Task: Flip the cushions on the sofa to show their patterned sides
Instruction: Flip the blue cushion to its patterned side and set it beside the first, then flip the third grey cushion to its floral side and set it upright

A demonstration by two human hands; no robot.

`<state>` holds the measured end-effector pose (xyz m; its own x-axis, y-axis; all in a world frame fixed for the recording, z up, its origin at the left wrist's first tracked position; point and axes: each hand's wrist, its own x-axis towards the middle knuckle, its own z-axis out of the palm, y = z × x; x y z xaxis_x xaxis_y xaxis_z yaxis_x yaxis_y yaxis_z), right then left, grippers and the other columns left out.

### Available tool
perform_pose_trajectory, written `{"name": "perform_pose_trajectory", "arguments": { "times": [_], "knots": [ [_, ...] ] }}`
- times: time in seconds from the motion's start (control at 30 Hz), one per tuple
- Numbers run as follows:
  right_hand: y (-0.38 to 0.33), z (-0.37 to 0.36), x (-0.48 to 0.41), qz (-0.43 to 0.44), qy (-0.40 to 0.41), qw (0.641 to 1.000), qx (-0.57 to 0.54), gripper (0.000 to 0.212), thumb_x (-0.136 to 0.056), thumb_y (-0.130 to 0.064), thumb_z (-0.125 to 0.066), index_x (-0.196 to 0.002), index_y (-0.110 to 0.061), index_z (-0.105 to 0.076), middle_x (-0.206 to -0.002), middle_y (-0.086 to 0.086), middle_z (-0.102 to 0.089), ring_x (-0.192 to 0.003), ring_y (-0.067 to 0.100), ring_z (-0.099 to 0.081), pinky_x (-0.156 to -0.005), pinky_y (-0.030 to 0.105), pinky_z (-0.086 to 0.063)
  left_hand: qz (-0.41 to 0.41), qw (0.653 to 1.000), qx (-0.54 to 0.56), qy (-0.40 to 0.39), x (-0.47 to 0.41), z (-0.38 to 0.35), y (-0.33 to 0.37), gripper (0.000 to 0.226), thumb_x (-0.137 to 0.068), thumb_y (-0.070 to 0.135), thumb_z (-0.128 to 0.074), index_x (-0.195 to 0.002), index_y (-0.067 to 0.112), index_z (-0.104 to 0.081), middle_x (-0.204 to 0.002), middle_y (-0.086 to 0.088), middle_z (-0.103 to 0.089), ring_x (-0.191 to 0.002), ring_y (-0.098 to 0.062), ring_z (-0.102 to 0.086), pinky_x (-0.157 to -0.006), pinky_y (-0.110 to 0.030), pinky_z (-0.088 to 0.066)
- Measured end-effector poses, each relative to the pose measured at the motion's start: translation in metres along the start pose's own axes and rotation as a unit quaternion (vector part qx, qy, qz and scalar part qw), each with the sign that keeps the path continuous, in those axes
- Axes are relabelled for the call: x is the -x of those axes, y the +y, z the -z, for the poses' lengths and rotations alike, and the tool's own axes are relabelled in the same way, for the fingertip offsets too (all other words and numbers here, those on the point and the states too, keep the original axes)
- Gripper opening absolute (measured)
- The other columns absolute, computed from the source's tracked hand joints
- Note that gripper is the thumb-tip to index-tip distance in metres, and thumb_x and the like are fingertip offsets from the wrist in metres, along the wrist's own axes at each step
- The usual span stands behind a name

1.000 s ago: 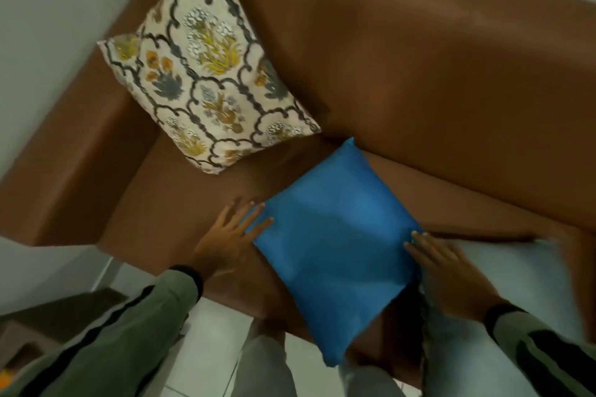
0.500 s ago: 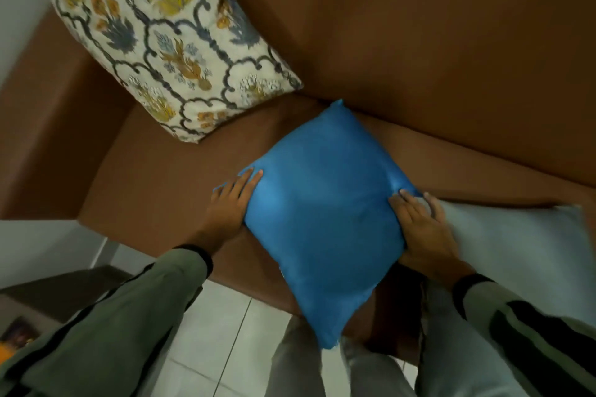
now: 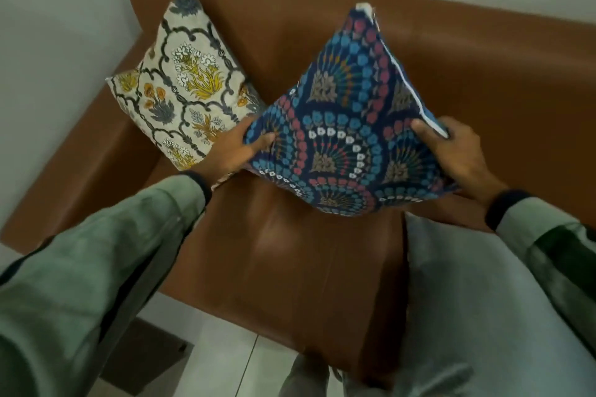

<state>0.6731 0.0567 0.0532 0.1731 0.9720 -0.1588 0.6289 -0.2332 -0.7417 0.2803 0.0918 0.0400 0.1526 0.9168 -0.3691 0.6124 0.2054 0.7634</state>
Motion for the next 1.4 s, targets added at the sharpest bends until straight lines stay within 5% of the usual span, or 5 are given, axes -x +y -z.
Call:
{"name": "perform_pose_trajectory", "arguments": {
  "times": [0.1,0.2,0.33,0.93,1.4],
  "knots": [
    [0.006,-0.015,-0.022,-0.046,-0.072,0.987,0.134,0.083,-0.082,-0.082,-0.022,-0.121,-0.017,-0.054,-0.117,0.018,-0.064,-0.105,0.041,-0.058,-0.099,0.061,-0.036,0.031,0.994,0.001,-0.104,-0.012,-0.007,-0.011,0.096,-0.061,0.067,-0.079,-0.140,0.039,-0.033,-0.130,0.014,-0.058,-0.113,-0.010,-0.062,-0.099,-0.043,-0.050],
    [0.015,-0.037,-0.015,-0.085,-0.131,0.970,0.187,0.096,-0.078,-0.087,-0.022,-0.141,-0.017,-0.036,-0.141,0.018,-0.050,-0.126,0.040,-0.046,-0.109,0.062,-0.018,-0.014,0.959,-0.258,-0.118,-0.024,-0.026,-0.025,0.118,-0.061,0.062,-0.081,-0.150,0.031,-0.010,-0.148,-0.010,-0.040,-0.132,-0.036,-0.042,-0.106,-0.059,-0.037],
    [0.014,-0.053,-0.001,-0.049,-0.090,0.974,0.201,0.115,-0.055,-0.086,-0.063,-0.142,-0.017,-0.032,-0.143,0.014,-0.045,-0.131,0.037,-0.040,-0.108,0.061,-0.023,-0.005,0.946,-0.319,-0.056,-0.028,-0.049,-0.029,0.126,-0.063,0.055,-0.082,-0.153,0.024,0.000,-0.154,-0.023,-0.026,-0.139,-0.044,-0.027,-0.108,-0.067,-0.022],
    [0.055,-0.013,0.063,0.041,0.020,0.967,0.252,0.088,-0.081,-0.067,-0.060,-0.148,-0.020,-0.028,-0.149,0.014,-0.040,-0.135,0.033,-0.035,-0.103,0.057,-0.029,-0.277,0.853,-0.432,0.092,0.021,-0.069,-0.026,0.084,-0.080,0.032,-0.055,-0.153,0.020,-0.016,-0.157,-0.021,-0.024,-0.143,-0.037,-0.025,-0.112,-0.063,-0.019],
    [0.287,0.088,0.346,-0.010,-0.196,0.912,0.360,0.106,-0.064,-0.063,-0.071,-0.152,-0.020,-0.028,-0.158,0.017,-0.027,-0.142,0.041,-0.029,-0.111,0.058,-0.025,-0.349,0.731,-0.553,-0.198,0.094,-0.311,0.039,0.079,-0.094,0.030,-0.051,-0.154,0.025,-0.001,-0.164,-0.012,-0.004,-0.150,-0.032,-0.007,-0.118,-0.054,-0.008]
  ]
}}
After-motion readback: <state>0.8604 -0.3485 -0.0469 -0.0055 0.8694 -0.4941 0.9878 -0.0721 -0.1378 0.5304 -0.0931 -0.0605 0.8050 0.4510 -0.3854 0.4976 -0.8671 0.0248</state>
